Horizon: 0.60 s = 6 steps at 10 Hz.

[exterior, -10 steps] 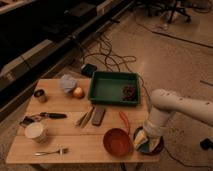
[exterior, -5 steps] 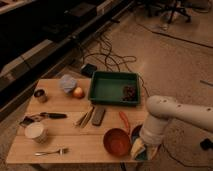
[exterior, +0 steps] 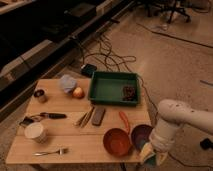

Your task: Wipe purple bowl with sponge

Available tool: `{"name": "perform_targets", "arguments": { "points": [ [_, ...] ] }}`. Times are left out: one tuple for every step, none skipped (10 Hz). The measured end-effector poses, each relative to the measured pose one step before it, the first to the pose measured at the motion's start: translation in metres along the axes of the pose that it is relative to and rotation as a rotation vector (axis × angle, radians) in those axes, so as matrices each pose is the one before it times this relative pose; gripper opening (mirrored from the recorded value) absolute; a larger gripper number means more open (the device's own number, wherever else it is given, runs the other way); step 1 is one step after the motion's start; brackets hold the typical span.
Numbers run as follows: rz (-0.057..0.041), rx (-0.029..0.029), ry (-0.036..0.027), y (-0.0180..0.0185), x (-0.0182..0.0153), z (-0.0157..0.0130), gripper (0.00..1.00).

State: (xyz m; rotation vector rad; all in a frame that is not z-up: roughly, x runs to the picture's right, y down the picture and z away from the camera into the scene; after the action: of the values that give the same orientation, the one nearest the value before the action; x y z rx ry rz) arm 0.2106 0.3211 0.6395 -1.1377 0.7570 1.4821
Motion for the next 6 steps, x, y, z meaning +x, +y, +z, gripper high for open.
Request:
{"name": "perform_targets", "arguments": {
  "points": [
    [0.01334, -0.00803, 0.00044, -0.00631, -0.00113, -0.00046, 0.00],
    [0.00960, -0.00419, -0.00245, -0.00384, -0.00094, -0.00115, 0.00],
    [0.01734, -0.00681, -0.01113, -0.00648, -0.00290, -0.00445, 0.00],
    [0.01193, -0.00354, -0.00879, -0.00485, -0.00401, -0.00504, 0.00],
    [0.01425, -0.00235, -0.00811, -0.00508, -0.00388, -0.00511, 0.00],
    [0.01518, -0.00152, -0.00473, -0.00572, -0.00405, -0.00380, 0.00]
  ]
}}
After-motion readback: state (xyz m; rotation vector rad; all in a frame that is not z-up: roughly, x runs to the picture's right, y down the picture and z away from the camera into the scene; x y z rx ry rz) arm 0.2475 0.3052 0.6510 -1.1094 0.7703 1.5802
